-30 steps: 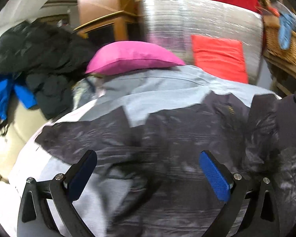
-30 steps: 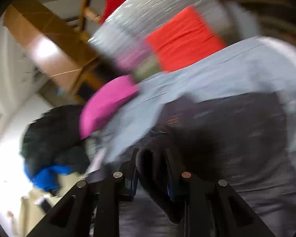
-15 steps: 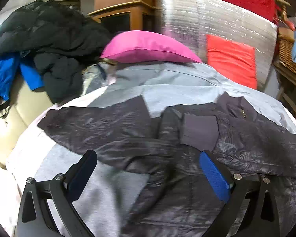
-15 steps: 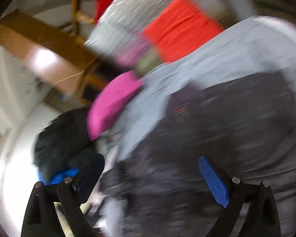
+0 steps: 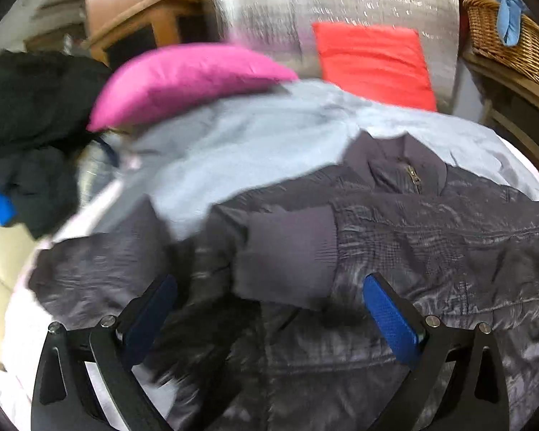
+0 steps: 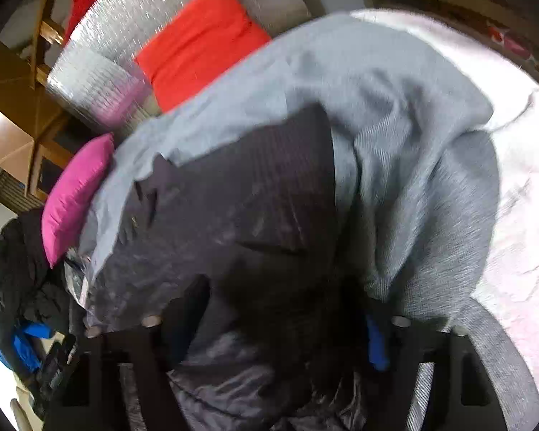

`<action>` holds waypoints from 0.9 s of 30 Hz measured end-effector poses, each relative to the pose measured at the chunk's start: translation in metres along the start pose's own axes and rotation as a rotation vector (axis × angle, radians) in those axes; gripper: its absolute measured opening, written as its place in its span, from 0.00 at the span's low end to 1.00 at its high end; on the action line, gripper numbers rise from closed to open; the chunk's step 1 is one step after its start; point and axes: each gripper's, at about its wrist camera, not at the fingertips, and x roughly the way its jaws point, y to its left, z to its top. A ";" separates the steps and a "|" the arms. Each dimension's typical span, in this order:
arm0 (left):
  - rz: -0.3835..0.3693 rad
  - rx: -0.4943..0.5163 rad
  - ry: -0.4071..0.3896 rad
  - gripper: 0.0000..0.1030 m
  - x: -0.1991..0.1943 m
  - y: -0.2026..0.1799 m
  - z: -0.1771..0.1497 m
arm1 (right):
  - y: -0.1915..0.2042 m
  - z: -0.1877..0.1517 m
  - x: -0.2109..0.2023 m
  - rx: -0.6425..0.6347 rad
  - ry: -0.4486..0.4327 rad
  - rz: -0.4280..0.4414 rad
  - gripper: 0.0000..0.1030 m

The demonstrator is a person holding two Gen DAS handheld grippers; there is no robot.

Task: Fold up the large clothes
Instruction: 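Grasp the other sleeve cuff with the left tool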

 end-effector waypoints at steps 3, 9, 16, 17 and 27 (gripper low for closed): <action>-0.075 -0.028 0.042 0.97 0.019 0.005 0.005 | 0.003 0.000 0.000 -0.021 -0.016 -0.001 0.54; -0.197 -0.070 0.062 0.64 0.029 0.007 0.004 | -0.013 -0.008 0.002 0.001 0.001 0.024 0.50; -0.214 -0.088 0.081 0.79 0.037 0.002 0.001 | -0.011 -0.013 -0.002 -0.002 -0.018 0.023 0.51; -0.231 -0.086 0.080 0.79 0.037 0.000 0.000 | -0.011 -0.014 -0.002 0.000 -0.020 0.024 0.51; -0.384 -0.122 0.050 0.10 0.031 -0.001 -0.006 | -0.009 -0.016 -0.002 -0.009 -0.029 0.009 0.51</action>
